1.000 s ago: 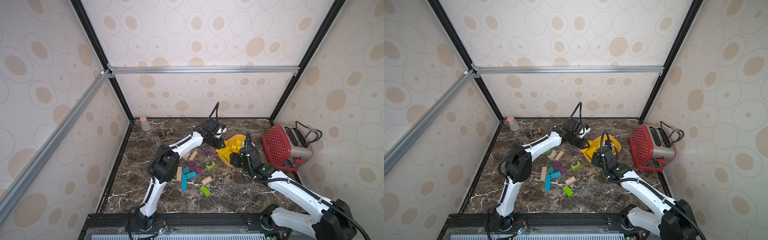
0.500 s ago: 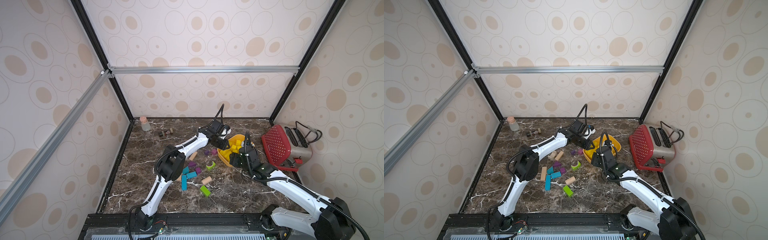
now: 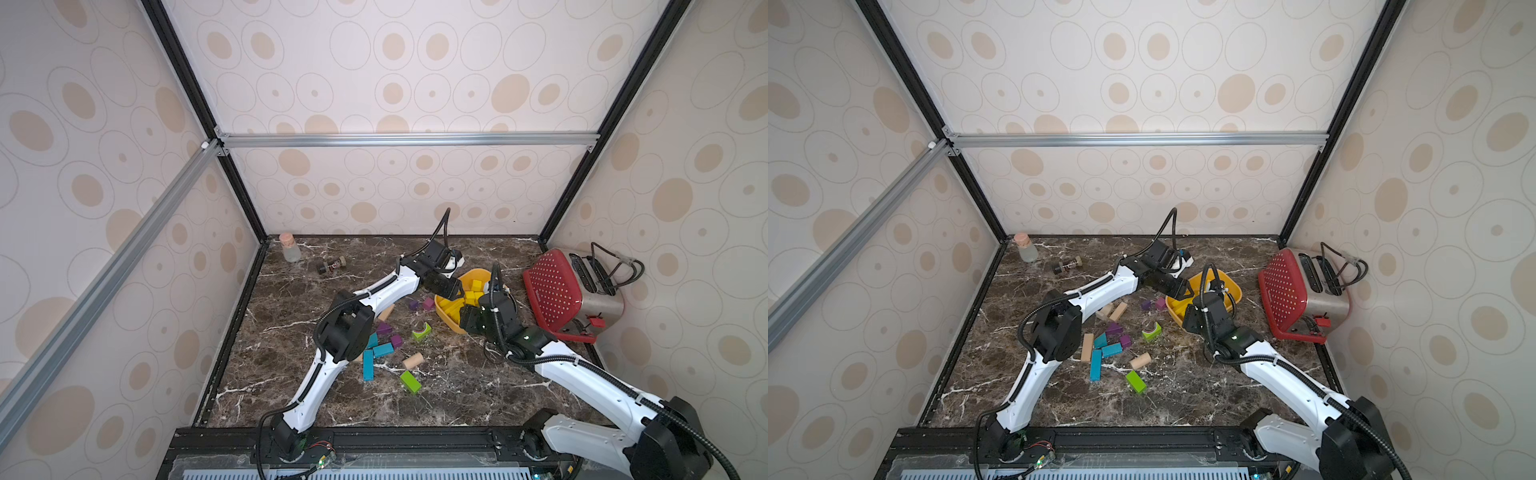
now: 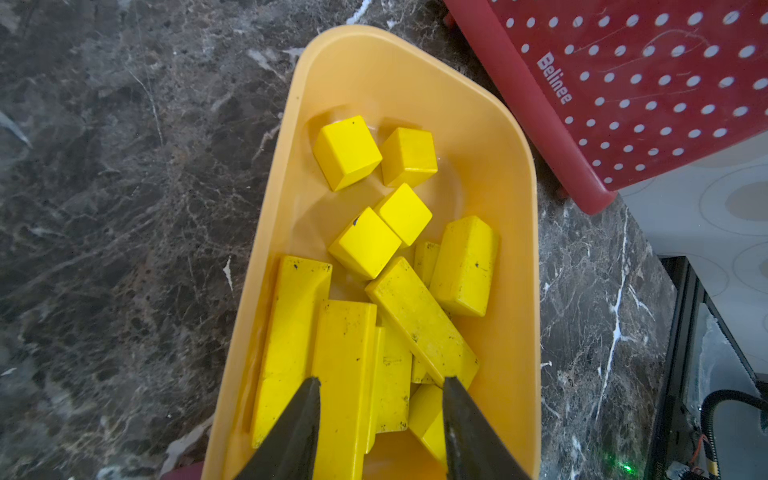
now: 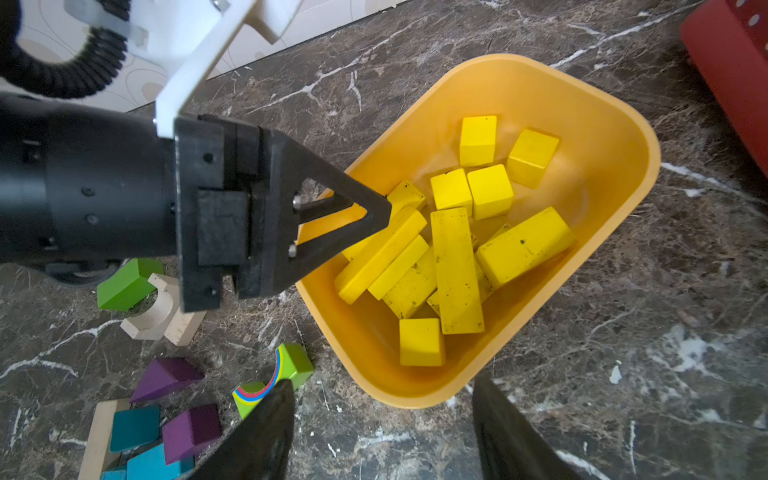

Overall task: Pick out the yellow building blocks
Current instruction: Place the building block in the storage box, then reset both arms

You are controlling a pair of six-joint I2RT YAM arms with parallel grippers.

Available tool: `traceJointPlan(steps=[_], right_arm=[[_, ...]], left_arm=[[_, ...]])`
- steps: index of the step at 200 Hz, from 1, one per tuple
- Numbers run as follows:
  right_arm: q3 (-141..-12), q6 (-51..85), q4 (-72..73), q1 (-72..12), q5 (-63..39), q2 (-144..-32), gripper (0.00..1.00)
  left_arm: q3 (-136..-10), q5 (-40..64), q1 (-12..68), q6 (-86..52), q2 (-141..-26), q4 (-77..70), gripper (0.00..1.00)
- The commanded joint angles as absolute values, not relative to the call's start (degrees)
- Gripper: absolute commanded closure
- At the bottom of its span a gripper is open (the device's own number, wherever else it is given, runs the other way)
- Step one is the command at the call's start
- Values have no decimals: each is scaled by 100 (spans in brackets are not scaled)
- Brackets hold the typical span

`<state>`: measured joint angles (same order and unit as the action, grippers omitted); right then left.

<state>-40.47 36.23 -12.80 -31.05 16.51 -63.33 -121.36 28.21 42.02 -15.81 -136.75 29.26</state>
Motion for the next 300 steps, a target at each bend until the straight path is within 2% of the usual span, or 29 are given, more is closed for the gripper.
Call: traceJointPlan(steps=[1,58,80,102,128,153,181,221,234,277,300], right_arm=[[-4144,3700,-1362,-3066,1701,-6214,31],[-4367,3359,-1079,-3073,1449,-6595,29],[-4757,2784,-1102,-3072,1605,-6989,27],[-4938,1790,-637,-3015,1992,-7253,23],[-4470,677,835,-2782,2432,-7363,13],[-3792,-99,2275,-2412,2396,-7480,10],[-3469,-382,2658,-1986,1851,-7719,9],[-3216,-836,3415,-1730,1303,-8071,9],[-3238,-791,3219,-1651,1262,-7994,9],[-2983,-819,2919,-1443,1580,-7622,10],[-2324,-1068,4023,-1256,1076,-7694,10]], left_arm=[[-12312,2788,4245,-1577,-13546,2906,53],[-12103,2355,4238,-1146,-12894,2988,53],[-11616,1870,4186,-684,-12197,2975,52],[-10443,1153,3964,-283,-11127,2479,52],[-8722,504,3325,-258,-9686,1545,52],[-7063,-627,2836,171,-8478,684,50],[-5455,-1480,2357,641,-7656,-318,47],[-4248,-1956,1564,536,-7540,-1228,46],[-3899,-1991,1394,515,-7612,-1624,46],[-3164,-1192,727,296,-7829,-2550,45],[-2964,-524,406,338,-8139,-3111,44]])
